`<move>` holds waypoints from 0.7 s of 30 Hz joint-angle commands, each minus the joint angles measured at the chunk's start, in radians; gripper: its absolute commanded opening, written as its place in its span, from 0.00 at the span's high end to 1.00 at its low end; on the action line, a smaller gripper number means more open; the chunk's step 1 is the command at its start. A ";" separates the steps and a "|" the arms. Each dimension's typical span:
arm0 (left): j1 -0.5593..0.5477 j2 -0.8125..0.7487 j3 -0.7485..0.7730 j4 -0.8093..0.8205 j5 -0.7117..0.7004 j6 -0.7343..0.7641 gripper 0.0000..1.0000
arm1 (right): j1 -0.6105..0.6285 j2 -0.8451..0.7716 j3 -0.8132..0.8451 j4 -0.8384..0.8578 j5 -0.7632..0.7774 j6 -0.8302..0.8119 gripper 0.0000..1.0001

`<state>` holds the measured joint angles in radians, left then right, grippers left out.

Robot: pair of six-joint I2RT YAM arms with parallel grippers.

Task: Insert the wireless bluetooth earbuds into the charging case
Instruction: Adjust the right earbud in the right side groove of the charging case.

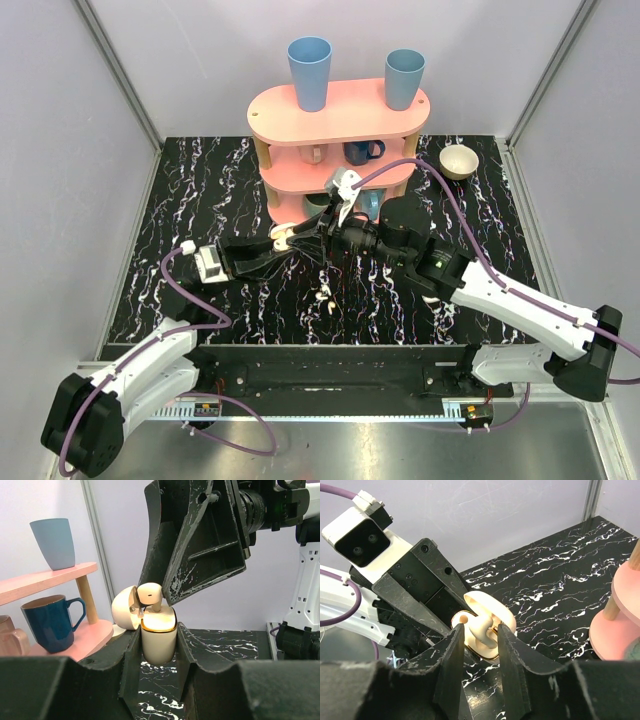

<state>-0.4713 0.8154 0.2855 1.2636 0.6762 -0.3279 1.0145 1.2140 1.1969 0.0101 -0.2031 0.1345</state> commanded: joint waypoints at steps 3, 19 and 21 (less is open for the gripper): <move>-0.007 -0.009 0.038 0.056 0.019 0.016 1.00 | 0.007 0.002 0.040 0.027 0.042 -0.023 0.71; -0.009 -0.024 0.040 0.102 0.020 -0.013 1.00 | 0.007 -0.034 0.006 -0.053 -0.001 -0.105 0.80; -0.009 -0.025 0.043 0.120 0.029 -0.032 1.00 | 0.007 -0.033 0.004 -0.064 -0.005 -0.110 0.79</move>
<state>-0.4759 0.8124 0.2855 1.2598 0.6804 -0.3370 1.0149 1.2007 1.1965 -0.0124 -0.2028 0.0643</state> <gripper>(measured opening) 0.331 0.224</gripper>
